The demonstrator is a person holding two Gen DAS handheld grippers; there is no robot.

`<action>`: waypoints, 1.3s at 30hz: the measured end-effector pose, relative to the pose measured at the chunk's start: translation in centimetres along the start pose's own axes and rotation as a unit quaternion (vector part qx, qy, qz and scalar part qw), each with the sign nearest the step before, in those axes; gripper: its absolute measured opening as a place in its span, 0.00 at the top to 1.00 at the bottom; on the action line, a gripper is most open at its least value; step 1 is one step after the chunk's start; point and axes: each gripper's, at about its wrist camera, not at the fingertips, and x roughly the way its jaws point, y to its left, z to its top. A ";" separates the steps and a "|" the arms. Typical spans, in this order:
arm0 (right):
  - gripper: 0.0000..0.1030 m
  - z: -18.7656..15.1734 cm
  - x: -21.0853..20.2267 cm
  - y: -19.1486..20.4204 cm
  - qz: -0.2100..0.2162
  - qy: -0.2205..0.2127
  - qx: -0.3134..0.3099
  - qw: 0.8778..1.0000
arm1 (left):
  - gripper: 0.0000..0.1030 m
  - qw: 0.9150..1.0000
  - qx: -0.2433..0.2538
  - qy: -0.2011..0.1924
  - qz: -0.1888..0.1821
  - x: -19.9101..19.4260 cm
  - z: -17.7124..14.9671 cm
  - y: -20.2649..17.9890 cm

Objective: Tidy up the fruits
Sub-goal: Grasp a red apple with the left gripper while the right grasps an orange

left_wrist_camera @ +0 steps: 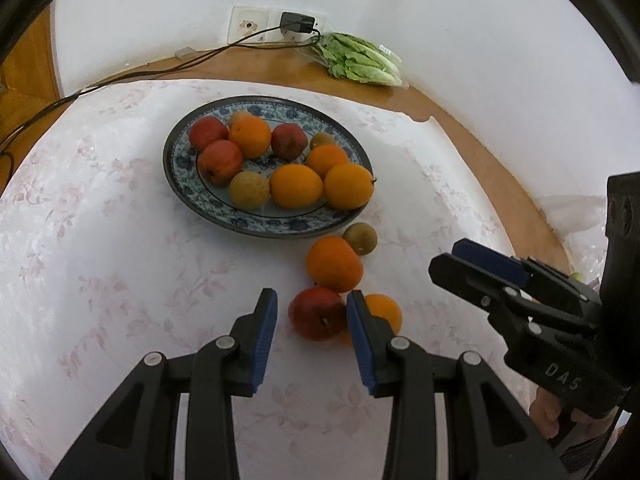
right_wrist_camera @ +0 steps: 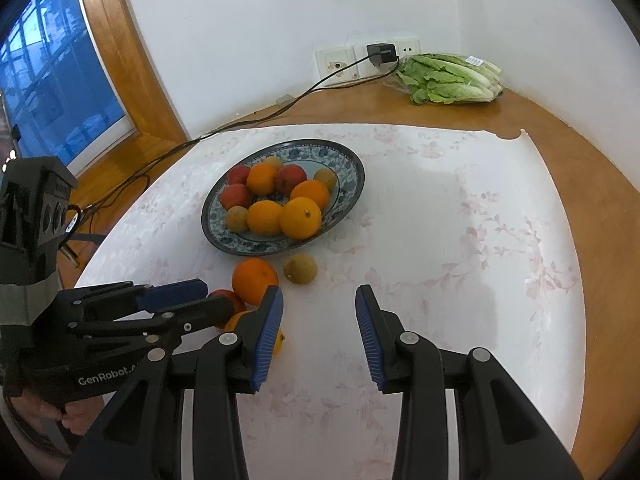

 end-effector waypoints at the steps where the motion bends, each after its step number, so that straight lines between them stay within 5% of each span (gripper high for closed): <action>1: 0.62 0.0 0.0 0.0 0.000 0.001 0.001 1.000 | 0.64 1.000 -0.001 0.000 -0.001 0.0 0.0 0.0; 15: 0.62 -0.6 0.2 -0.4 -0.001 0.010 0.003 1.000 | 0.66 1.000 -0.002 0.017 -0.006 1.6 -0.7 -0.4; 39: 0.62 0.1 2.0 4.3 0.024 0.025 -0.055 0.998 | 0.66 0.997 -0.052 -0.026 0.056 -1.7 0.0 4.7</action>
